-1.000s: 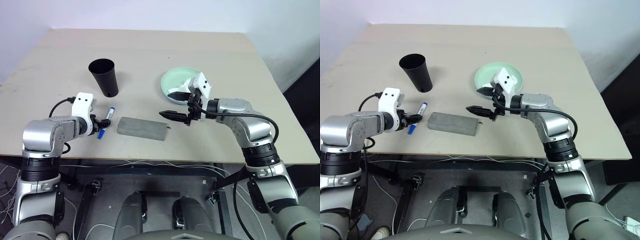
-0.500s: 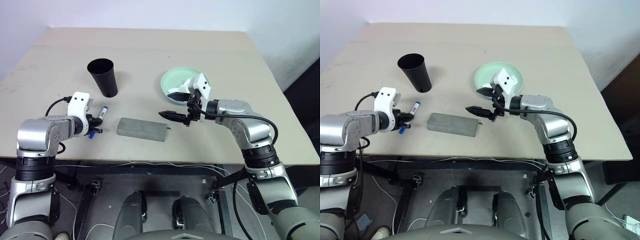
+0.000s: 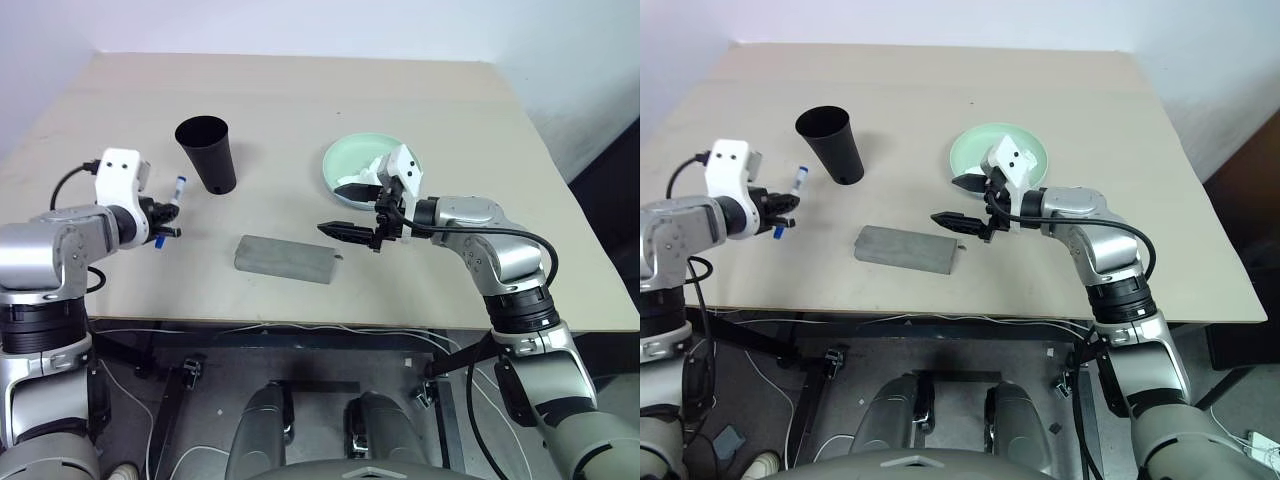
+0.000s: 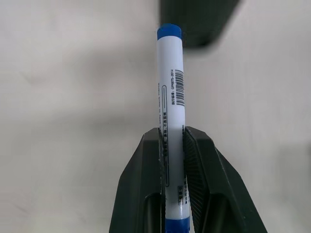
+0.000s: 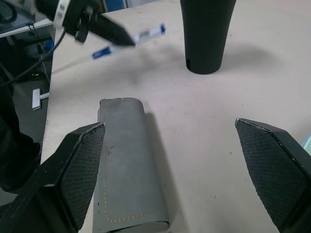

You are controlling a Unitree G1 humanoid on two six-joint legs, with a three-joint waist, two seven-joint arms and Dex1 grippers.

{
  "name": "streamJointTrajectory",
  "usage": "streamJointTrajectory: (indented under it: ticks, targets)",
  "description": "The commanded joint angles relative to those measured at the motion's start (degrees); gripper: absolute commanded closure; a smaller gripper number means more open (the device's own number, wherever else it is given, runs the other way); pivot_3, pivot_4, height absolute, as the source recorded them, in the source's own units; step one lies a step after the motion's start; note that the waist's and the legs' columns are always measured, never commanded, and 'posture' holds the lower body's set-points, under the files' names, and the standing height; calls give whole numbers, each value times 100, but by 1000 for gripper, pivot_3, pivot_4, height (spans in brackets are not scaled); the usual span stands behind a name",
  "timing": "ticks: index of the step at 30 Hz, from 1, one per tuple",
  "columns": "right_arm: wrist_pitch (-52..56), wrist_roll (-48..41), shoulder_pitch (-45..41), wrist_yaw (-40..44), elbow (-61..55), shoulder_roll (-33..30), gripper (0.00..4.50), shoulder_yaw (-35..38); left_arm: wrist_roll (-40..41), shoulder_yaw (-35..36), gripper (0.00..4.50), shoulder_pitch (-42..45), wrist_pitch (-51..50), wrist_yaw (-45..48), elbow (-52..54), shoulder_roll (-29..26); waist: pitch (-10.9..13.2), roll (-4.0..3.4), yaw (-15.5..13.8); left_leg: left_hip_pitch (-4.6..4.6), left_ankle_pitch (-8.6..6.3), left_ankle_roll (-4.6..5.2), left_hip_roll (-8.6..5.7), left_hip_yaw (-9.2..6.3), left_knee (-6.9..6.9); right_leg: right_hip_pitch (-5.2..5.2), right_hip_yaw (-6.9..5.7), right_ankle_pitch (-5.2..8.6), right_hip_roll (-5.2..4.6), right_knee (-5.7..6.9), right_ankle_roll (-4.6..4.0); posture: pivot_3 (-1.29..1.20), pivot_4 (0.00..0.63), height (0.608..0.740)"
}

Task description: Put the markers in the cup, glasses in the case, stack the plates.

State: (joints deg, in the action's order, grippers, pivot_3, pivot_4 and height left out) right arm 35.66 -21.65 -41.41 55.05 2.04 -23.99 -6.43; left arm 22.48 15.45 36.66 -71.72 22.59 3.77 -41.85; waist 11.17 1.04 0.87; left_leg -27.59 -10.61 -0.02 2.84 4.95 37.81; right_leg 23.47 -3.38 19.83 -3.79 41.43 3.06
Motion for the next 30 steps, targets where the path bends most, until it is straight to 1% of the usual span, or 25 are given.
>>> streamJointTrajectory:
  ticks: [1,4,7,9,13,16,21,30]
  targets:
    - [-77,-128,-152,13,-59,-47,0,185,270,403,4227,309,112,251,395,-268,1,2,2,-1,0,0,0,1,-2,0,0,0,0,-2,0,0,150,681]
    - [-83,-116,-142,7,-56,-53,0,189,528,424,4227,456,-45,529,552,-497,2,2,6,-2,1,1,0,1,-7,2,-3,-1,1,-2,2,0,150,681]
    - [-90,-113,-148,2,-46,-54,0,198,738,515,4227,734,-12,629,602,-503,2,2,-5,0,3,5,0,2,-10,1,-3,-1,1,-3,3,0,150,681]
    - [-99,-110,-154,-11,-38,-46,0,201,749,450,4227,758,536,829,688,-491,2,2,-1,0,5,8,-1,3,-10,0,-4,-2,2,-3,4,0,150,681]
    - [-86,-125,-152,-36,-69,-32,0,214,757,457,4227,746,1334,947,668,-269,2,2,-2,1,8,11,0,5,-10,-1,-3,-3,4,-3,6,0,150,681]
    - [-107,-125,-159,-70,-94,-31,0,248,820,485,4227,820,1738,924,649,-42,2,3,-9,2,10,14,1,6,-10,-2,-3,-6,9,-3,13,0,150,681]
    - [-98,-146,-228,-152,-87,-36,0,344,732,326,4227,832,2055,845,545,58,3,3,-7,2,11,16,1,8,-6,-4,-3,-13,14,-3,26,0,150,681]
    - [-148,-156,-242,-255,-88,32,0,421,612,200,4227,844,2372,792,384,-13,2,3,-7,6,12,16,4,9,-6,-7,-3,-14,21,-3,29,0,150,681]
